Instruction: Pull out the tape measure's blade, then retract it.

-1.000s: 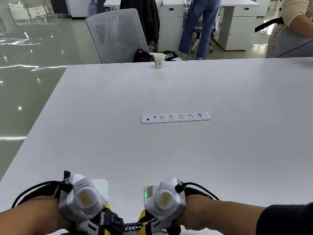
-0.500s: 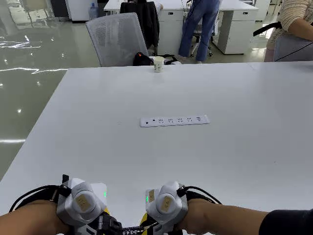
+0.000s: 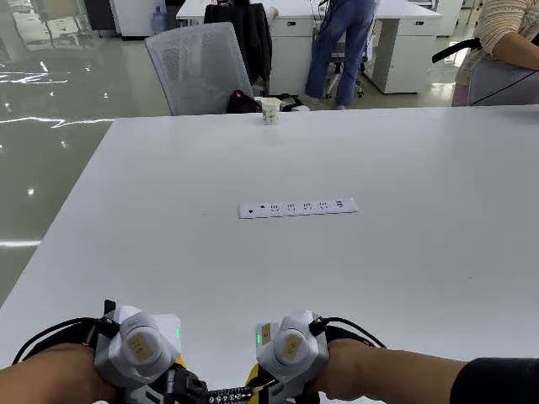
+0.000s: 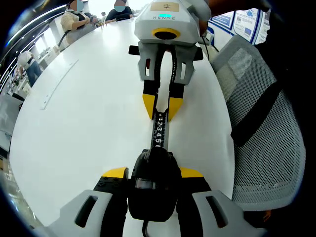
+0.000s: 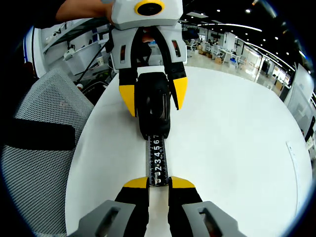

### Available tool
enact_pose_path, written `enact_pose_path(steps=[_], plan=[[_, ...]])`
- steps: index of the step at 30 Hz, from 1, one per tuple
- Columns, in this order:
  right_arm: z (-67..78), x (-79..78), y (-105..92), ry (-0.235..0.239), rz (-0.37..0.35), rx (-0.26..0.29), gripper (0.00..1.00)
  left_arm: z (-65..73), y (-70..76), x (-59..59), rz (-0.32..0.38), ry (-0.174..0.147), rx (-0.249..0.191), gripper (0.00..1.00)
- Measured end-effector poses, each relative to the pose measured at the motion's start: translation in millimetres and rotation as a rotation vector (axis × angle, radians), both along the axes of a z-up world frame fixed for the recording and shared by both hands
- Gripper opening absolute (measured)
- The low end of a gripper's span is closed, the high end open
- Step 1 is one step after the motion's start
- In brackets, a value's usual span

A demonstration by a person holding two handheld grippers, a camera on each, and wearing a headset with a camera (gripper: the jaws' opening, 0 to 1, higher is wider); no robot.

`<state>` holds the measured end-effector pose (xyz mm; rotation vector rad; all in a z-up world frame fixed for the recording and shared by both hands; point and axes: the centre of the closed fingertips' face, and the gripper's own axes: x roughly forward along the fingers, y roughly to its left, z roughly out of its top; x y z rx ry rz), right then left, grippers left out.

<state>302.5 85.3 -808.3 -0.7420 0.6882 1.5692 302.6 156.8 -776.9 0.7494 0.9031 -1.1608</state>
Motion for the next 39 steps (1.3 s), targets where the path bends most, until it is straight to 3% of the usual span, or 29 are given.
enact_pose_path(steps=[39], plan=[[-0.7, 3.3, -20.8, -0.006, -0.008, -0.02, 0.11, 0.4, -0.4, -1.2, 0.009, -0.007, -0.003, 0.32]])
